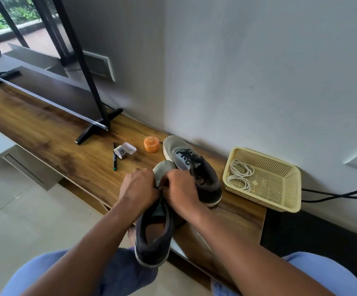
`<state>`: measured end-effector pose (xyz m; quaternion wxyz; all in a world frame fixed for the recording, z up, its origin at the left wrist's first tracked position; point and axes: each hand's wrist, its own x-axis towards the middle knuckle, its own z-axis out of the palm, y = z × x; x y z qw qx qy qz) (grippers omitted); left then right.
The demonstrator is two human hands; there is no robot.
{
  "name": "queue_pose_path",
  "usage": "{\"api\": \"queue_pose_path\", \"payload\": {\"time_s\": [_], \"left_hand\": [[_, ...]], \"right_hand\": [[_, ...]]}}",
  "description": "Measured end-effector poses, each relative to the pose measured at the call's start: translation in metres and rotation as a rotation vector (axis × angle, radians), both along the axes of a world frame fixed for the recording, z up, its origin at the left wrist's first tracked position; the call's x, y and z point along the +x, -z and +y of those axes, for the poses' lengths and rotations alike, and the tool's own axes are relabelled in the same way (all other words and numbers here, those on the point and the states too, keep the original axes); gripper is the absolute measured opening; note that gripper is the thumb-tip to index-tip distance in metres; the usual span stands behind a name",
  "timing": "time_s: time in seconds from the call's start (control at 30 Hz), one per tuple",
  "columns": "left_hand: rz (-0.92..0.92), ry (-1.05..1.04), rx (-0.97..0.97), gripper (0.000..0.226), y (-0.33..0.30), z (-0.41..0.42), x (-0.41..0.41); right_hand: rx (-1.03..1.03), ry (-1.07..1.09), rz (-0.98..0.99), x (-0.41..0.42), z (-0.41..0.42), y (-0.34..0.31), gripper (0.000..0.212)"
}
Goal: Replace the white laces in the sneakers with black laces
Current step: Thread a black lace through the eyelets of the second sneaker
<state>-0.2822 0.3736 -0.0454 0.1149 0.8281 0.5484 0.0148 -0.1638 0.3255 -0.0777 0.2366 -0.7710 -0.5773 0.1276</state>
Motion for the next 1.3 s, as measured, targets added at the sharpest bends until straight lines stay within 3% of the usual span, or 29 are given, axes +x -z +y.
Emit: {"api": "queue_pose_path", "payload": {"time_s": [0.13,0.47,0.83,1.3], "left_hand": [[-0.111,-0.043,-0.114,0.008,0.006,0.011,-0.007],[-0.310,-0.126,-0.261,0.021,0.003,0.016,-0.015],[-0.342,-0.165,-0.260,0.022,0.009,0.013,-0.013],[-0.277,-0.067,-0.166,0.023,0.010,0.006,-0.008]], "right_hand": [[0.056,-0.005,0.028,-0.002,-0.006,0.004,0.015],[0.060,0.021,0.071,-0.004,-0.005,0.010,0.019],[0.037,0.073,0.041,-0.011,-0.007,0.017,0.028],[0.018,0.140,0.063,-0.016,-0.008,0.022,0.027]]}}
